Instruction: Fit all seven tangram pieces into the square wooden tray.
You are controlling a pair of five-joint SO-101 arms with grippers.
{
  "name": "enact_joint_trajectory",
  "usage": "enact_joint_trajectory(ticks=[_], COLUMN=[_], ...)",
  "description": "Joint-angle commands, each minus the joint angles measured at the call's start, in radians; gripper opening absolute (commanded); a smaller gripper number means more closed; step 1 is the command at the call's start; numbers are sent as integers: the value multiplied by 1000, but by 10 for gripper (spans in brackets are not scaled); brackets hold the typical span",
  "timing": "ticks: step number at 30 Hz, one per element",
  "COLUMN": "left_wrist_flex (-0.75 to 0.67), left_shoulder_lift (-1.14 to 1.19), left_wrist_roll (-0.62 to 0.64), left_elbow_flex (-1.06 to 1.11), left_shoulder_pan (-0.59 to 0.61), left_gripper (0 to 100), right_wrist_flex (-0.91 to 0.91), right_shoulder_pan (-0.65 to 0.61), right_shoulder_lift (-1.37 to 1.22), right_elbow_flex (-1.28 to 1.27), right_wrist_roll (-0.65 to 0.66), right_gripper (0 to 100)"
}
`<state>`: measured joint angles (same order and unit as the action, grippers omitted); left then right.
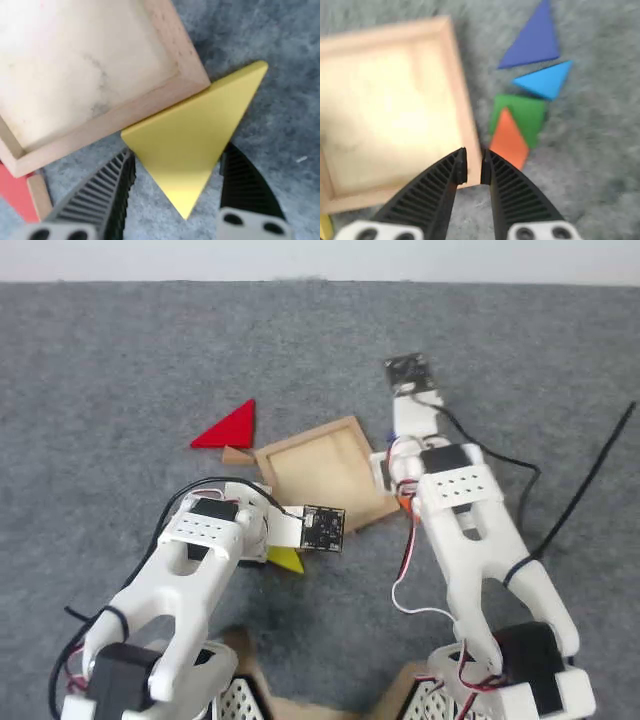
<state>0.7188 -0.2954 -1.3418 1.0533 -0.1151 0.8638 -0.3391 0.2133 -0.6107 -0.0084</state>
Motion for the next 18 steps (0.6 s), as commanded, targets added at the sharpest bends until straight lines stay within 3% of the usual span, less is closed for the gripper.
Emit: enact_joint_trajectory(ticks=[1, 6, 12, 18], left_wrist_flex=[-120, -149, -158, -370], left_shoulder_lift=[-15, -25, -213, -325], left_wrist_roll=[-2, -2, 14, 54], left_elbow_flex=[-65, -64, 21, 163], left_shoulder_pan=[-12, -6, -26, -68], left_gripper=[242, 241, 241, 240], right_wrist_flex=[-65, -74, -82, -79], right_shoulder_pan=[-58, -74, -76, -71], right_shoulder_lift=[51, 51, 51, 50], right_elbow_flex=[-26, -41, -44, -44], right_wrist_roll=[66, 80, 80, 80], right_gripper=[63, 63, 63, 63])
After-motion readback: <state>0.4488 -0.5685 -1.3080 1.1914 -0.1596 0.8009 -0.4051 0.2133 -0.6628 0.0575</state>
